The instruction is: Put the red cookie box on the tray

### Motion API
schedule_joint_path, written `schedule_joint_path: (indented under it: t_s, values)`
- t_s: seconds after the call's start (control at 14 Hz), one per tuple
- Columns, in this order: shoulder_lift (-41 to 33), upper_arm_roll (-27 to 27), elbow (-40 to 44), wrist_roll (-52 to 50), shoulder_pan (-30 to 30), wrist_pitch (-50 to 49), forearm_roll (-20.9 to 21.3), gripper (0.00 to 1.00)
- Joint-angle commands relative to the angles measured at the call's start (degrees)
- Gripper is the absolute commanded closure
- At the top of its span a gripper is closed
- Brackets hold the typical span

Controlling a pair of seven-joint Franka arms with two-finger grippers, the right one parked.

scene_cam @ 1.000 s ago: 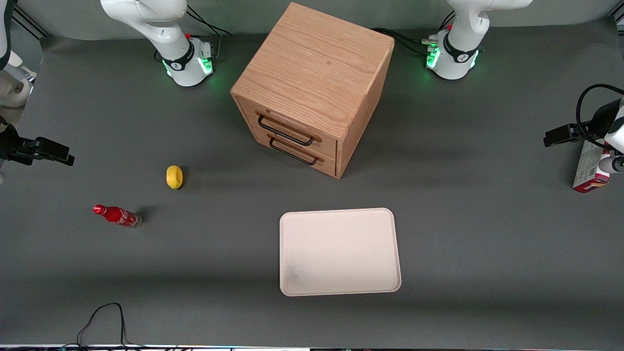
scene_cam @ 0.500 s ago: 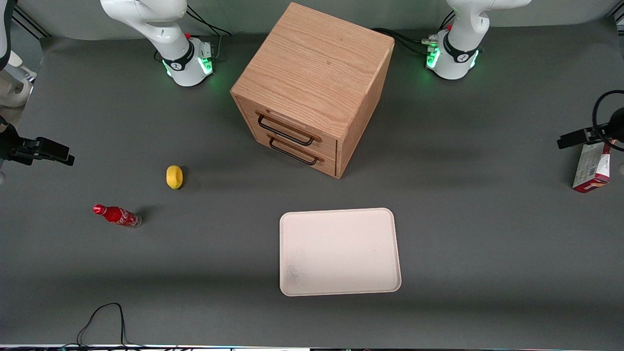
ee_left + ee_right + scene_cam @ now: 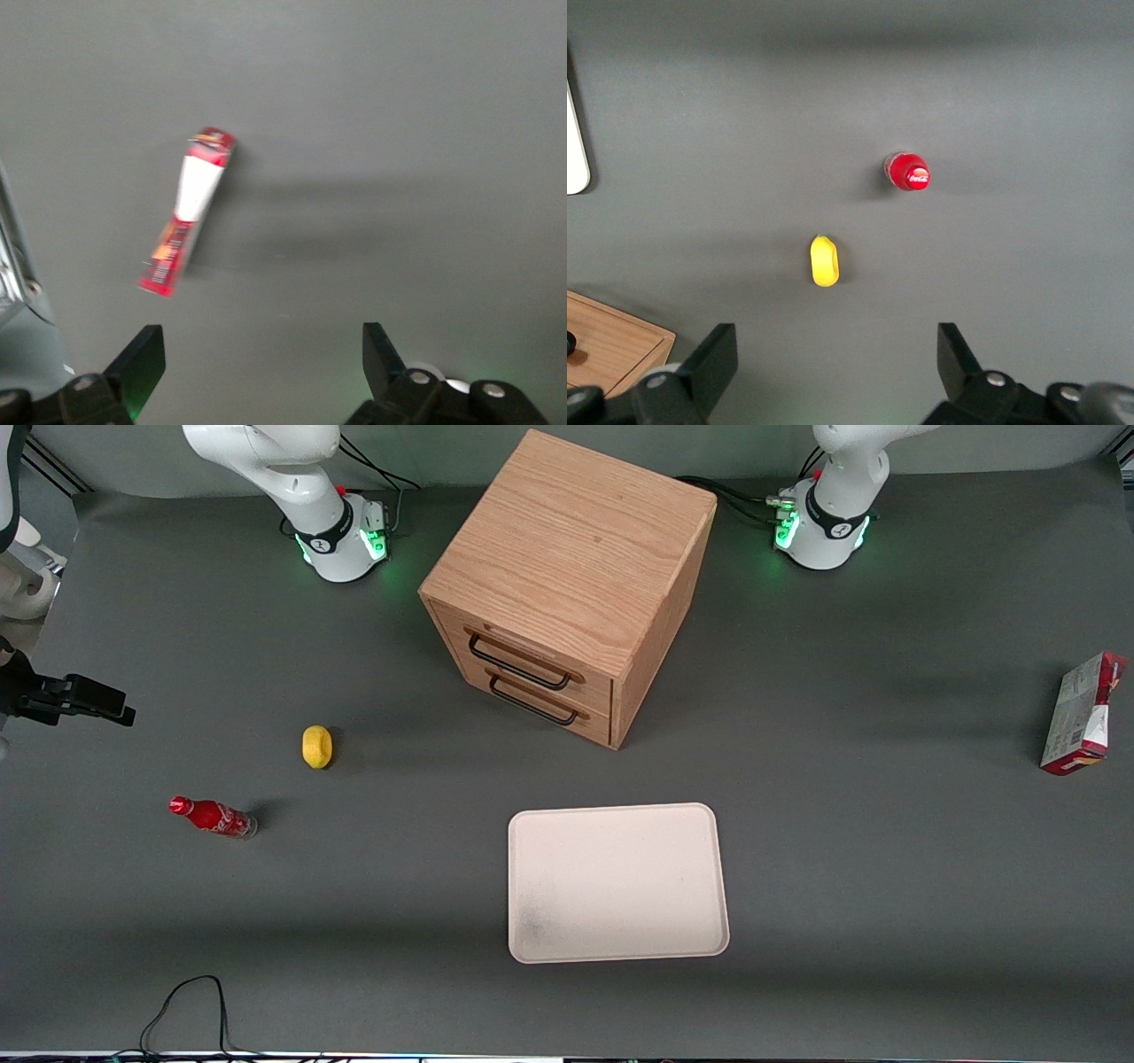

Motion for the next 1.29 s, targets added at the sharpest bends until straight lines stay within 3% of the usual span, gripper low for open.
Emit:
schedule_joint_path:
  t_s: [0.0, 0.5, 0.86, 1.21]
  values:
    - [2.0, -0.6, 0.9, 11.1, 3.7, 3.7, 3.7, 0.0]
    - [5.6, -0.7, 0.1, 15.1, 5.5, 7.6, 5.5, 0.0]
    - [4.9, -0.7, -9.3, 23.5, 6.8, 16.3, 5.0, 0.0]
    - [4.2, -0.8, -19.5, 25.6, 8.6, 26.4, 4.5, 0.0]
